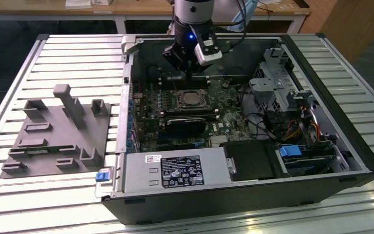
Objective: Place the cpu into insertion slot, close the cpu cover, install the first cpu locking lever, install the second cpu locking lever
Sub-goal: 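Install the first cpu locking lever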
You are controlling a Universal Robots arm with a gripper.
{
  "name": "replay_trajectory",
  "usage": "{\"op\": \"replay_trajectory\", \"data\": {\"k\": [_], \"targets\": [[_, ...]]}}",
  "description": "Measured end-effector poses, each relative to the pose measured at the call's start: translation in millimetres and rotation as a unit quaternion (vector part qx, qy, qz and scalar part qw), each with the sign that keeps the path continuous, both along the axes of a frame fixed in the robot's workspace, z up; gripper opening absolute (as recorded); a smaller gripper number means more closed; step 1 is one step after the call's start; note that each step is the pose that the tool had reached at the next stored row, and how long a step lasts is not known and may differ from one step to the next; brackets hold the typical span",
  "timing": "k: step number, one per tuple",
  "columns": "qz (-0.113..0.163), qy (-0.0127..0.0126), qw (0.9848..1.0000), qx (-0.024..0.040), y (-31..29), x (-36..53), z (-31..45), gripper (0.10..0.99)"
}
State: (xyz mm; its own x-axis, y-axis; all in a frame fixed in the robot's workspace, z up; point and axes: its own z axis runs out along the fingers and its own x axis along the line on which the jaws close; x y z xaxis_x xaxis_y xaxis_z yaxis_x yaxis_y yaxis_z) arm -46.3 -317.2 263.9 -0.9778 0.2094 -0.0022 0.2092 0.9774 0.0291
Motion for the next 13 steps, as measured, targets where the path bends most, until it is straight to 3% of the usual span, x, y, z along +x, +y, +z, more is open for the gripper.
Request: {"op": "replay_trajectory", "data": {"k": [13], "targets": [[0.003,-0.0108,0.9999,0.0000,-0.9,-3.9,-0.3,0.106]]}}
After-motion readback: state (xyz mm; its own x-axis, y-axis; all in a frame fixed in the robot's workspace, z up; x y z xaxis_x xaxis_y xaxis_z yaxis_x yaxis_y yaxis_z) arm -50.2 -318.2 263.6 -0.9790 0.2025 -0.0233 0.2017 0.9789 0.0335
